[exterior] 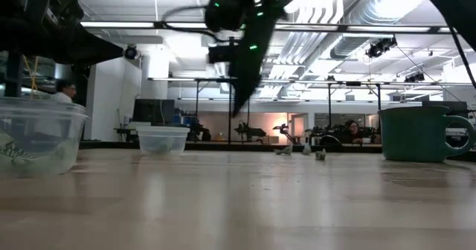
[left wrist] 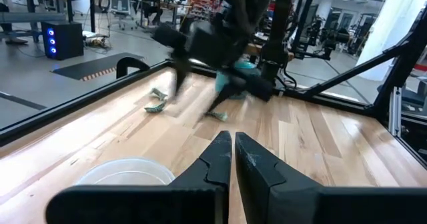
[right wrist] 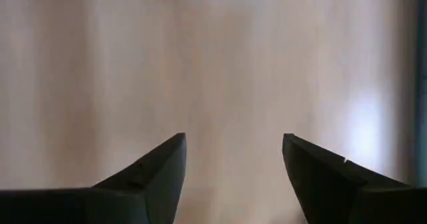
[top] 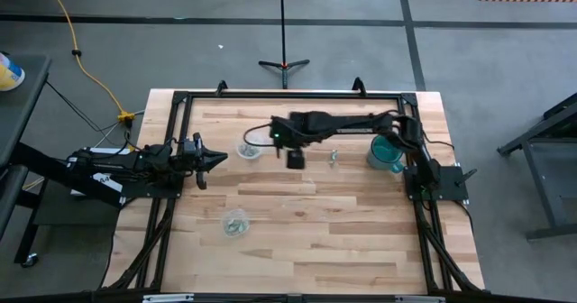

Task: Pick and place items into bin
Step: Put the white stevia packet into the top transparent bin

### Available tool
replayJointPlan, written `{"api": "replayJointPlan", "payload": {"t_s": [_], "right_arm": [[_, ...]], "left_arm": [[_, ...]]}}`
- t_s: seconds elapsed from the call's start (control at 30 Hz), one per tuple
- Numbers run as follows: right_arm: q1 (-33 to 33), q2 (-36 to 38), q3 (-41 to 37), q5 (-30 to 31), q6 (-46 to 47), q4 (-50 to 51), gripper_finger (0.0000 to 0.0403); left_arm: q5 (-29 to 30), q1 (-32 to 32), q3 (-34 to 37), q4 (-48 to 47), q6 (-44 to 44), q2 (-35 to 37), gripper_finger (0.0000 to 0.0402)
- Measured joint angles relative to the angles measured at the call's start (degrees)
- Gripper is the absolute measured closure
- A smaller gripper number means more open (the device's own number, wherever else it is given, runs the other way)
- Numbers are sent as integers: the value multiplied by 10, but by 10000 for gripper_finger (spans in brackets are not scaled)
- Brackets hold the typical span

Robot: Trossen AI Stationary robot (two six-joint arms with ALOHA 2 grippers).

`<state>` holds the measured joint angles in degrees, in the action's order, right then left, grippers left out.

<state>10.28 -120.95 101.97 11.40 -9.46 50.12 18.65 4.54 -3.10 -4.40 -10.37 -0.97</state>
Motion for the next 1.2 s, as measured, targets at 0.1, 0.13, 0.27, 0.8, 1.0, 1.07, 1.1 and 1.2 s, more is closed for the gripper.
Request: {"api": "replayJointPlan", "payload": {"t_s": [0.1,0.13,0.27,0.8,1.0,1.07,1.1,1.2], "right_arm": [[8,30,-31,-44,46,85,172],[9,43,-47,-48,61,95,176],[10,96,-125,-49,152,92,197],[11,174,-400,26,488,-112,244],[11,174,-430,27,492,-143,231],[11,174,-433,26,491,-143,231],[11,174,-434,25,490,-144,232],[11,174,-435,22,483,-144,242]], "left_arm": [[0,0,0,0,0,0,346],[0,0,0,0,0,0,346],[-2,0,0,0,0,0,346],[-3,0,0,0,0,0,346],[-3,0,0,0,0,0,346],[-3,0,0,0,0,0,346],[-3,0,0,0,0,0,346],[-3,0,0,0,0,0,346]]}}
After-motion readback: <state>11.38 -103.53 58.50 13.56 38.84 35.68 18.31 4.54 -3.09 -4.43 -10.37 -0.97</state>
